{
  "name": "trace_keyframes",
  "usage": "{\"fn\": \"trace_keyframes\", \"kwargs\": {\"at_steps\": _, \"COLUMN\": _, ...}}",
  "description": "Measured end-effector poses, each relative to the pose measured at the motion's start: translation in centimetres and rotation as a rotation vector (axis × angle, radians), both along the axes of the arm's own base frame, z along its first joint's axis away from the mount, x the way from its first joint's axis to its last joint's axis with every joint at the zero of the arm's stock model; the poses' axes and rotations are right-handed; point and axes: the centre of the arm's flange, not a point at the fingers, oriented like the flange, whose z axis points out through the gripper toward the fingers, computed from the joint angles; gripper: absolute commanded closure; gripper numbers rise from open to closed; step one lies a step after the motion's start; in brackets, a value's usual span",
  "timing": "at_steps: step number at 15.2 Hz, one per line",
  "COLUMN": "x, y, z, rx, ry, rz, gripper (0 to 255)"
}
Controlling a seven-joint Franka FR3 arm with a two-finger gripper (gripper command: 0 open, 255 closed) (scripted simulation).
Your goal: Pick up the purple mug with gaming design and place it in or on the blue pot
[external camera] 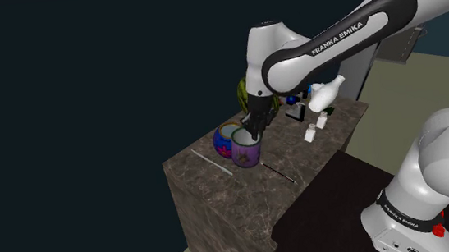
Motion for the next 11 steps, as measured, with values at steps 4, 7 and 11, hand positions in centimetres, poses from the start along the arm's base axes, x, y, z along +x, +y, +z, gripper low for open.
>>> {"fn": "trace_keyframes", "kwargs": {"at_steps": 4, "x": 0.0, "y": 0.1, "z": 2.0, "rx": 0.000, "ry": 0.000, "rz": 0.000, "gripper": 255}}
{"fn": "trace_keyframes", "kwargs": {"at_steps": 7, "x": 2.2, "y": -1.5, "z": 2.9, "rx": 0.000, "ry": 0.000, "rz": 0.000, "gripper": 255}}
{"fn": "trace_keyframes", "kwargs": {"at_steps": 11, "x": 6.6, "y": -3.8, "z": 4.0, "rx": 0.000, "ry": 0.001, "rz": 0.000, "gripper": 255}}
